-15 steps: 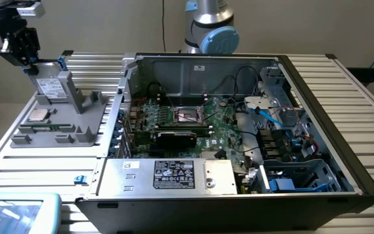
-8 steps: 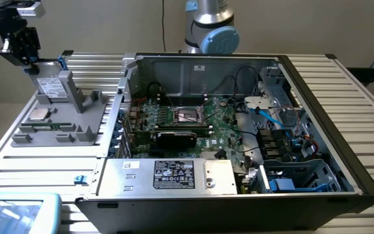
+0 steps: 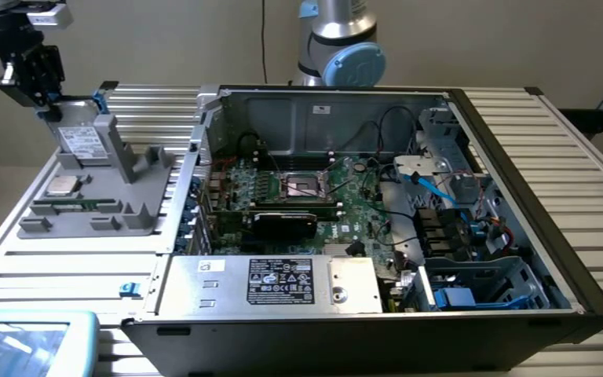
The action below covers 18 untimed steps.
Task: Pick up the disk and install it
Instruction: 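Pick up the disk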
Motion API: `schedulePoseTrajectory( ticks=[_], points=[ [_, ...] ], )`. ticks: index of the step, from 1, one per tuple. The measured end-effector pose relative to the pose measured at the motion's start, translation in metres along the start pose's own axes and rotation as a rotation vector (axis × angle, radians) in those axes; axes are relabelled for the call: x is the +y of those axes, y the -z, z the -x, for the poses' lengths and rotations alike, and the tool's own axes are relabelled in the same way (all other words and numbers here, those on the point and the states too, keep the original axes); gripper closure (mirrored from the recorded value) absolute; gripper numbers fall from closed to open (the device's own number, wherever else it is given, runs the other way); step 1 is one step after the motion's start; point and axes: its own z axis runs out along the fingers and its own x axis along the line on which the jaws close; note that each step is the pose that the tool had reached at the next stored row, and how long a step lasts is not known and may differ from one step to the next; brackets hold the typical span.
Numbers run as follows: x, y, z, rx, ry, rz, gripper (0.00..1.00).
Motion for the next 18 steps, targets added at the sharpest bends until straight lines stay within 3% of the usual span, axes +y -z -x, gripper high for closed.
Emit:
schedulePoseTrajectory(
  ticks=[3, 18],
  points=[
    [0.0000, 0.0000, 0.0001, -0.0023, 0.000, -0.0002, 0.63],
    [0.0001, 0.0002, 0.0000, -0.0022, 0.000, 0.0012, 0.63]
  ],
)
